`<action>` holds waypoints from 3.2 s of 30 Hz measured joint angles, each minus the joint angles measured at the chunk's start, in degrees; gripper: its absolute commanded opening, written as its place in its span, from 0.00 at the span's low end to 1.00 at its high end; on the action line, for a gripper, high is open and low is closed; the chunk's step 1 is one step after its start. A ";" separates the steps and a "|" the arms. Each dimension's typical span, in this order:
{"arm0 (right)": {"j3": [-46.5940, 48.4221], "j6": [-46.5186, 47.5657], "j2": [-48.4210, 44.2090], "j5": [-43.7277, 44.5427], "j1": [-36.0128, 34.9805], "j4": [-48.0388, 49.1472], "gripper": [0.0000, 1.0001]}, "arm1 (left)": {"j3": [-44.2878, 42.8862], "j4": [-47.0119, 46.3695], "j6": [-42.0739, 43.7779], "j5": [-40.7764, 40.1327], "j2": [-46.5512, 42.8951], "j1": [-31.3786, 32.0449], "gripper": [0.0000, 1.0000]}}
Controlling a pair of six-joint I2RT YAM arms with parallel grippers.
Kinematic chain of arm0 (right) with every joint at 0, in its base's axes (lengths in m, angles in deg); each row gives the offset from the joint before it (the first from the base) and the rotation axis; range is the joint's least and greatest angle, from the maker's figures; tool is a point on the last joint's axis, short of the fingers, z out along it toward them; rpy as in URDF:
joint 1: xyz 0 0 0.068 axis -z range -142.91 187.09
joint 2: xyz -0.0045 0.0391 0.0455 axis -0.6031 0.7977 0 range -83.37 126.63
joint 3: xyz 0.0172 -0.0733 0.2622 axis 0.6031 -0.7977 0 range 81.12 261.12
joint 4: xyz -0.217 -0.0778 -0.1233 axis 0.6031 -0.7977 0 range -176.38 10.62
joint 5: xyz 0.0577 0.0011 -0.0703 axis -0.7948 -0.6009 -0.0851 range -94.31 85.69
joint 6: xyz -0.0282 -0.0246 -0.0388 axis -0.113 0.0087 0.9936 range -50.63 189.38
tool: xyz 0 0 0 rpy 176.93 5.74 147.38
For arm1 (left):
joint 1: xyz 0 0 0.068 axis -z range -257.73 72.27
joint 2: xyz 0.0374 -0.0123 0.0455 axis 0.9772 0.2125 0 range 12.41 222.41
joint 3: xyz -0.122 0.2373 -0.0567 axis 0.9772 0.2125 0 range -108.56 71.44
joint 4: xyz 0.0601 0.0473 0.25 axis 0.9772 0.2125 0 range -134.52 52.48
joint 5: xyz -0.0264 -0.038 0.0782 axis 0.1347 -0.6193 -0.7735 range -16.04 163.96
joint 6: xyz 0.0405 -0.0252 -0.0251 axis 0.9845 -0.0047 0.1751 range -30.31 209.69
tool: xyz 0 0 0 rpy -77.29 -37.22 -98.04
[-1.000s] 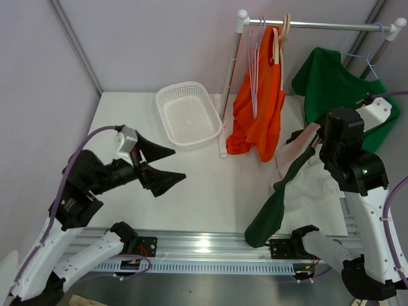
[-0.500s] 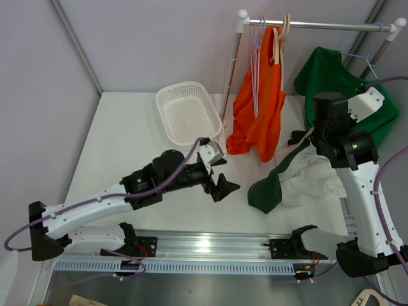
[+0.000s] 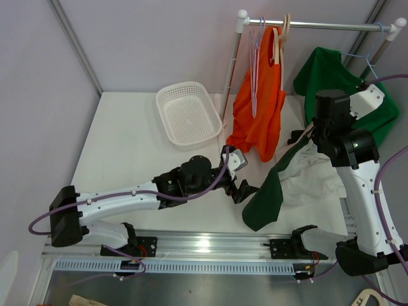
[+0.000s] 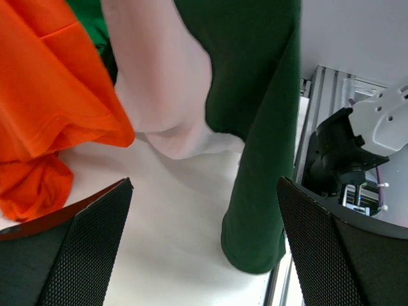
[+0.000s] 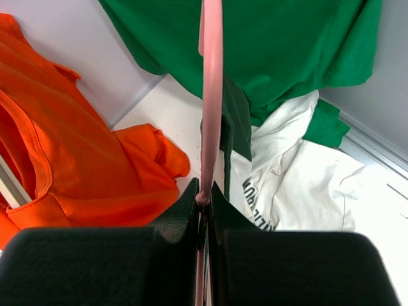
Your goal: Remove the t-shirt from the hanger
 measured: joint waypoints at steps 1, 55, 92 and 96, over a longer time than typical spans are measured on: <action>0.02 0.02 0.00 -0.11 0.00 0.04 0.00 | -0.52 -0.37 0.00 0.28 0.92 0.26 0.99; -1.60 5.57 -0.33 -12.59 14.32 2.40 0.00 | 19.45 -8.39 -5.05 -0.17 -16.81 10.84 0.01; -3.74 28.92 -1.11 -40.30 16.13 31.01 0.00 | -6.99 19.12 -20.26 4.87 5.86 5.99 0.01; -2.12 30.69 7.34 -47.95 19.32 37.16 0.00 | -6.73 24.96 -20.15 8.37 -4.28 6.62 0.01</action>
